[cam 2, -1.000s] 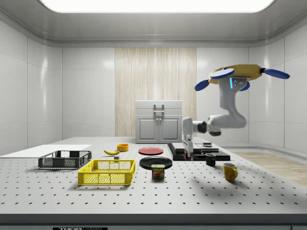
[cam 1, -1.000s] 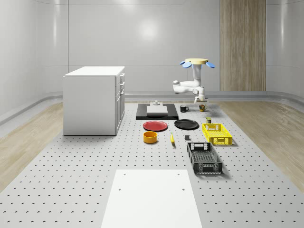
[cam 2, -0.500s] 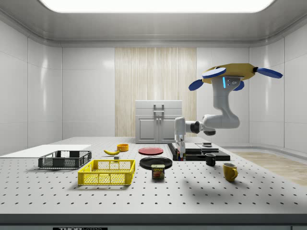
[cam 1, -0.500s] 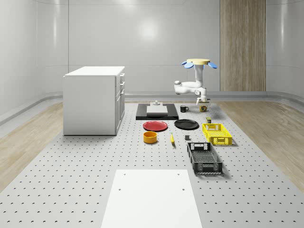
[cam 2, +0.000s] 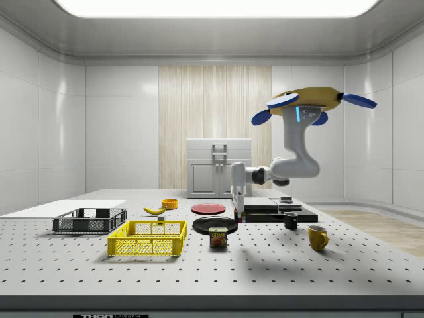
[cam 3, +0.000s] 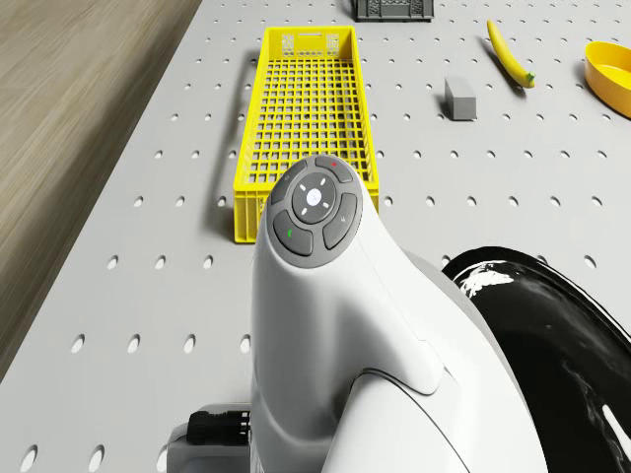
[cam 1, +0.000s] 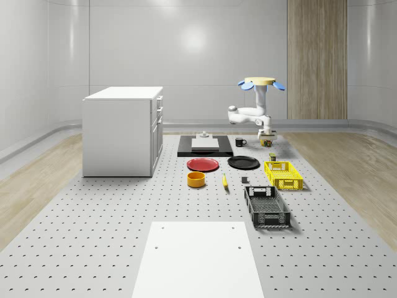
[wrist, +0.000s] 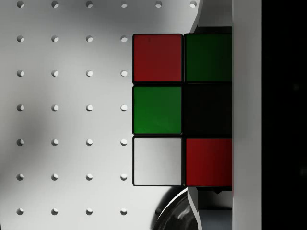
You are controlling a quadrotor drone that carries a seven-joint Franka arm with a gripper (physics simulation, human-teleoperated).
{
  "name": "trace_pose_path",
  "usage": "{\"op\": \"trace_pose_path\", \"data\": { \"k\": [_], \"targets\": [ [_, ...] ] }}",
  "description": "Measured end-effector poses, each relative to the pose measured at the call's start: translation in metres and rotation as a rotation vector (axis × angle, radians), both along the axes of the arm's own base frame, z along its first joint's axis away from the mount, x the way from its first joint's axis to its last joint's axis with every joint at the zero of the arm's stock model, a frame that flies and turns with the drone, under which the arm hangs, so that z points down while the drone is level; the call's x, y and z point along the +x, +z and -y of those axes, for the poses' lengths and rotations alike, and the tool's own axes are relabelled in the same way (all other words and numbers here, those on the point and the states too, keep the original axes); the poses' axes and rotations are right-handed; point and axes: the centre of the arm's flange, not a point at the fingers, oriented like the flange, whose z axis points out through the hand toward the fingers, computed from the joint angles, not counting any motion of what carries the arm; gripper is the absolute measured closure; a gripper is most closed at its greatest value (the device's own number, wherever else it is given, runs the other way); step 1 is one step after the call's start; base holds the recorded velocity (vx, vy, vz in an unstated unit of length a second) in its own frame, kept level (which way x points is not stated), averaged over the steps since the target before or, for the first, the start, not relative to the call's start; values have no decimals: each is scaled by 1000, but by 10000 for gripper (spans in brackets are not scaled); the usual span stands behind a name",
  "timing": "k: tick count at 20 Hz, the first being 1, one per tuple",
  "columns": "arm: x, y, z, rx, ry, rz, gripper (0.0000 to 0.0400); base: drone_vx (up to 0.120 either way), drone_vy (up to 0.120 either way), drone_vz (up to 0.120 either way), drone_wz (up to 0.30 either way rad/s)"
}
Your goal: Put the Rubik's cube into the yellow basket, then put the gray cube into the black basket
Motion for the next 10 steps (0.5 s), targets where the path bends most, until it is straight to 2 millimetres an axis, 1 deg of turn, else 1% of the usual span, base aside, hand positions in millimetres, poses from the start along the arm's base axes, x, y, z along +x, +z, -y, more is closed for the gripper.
{"op": "trace_pose_path", "data": {
  "k": [6, 8, 10],
  "targets": [
    [0, 0, 0, 0, 0, 0, 75, 120, 0, 0, 0],
    [0, 0, 0, 0, 0, 0, 75, 120, 0, 100, 0],
    [0, 0, 0, 0, 0, 0, 75, 120, 0, 0, 0]
  ]
}}
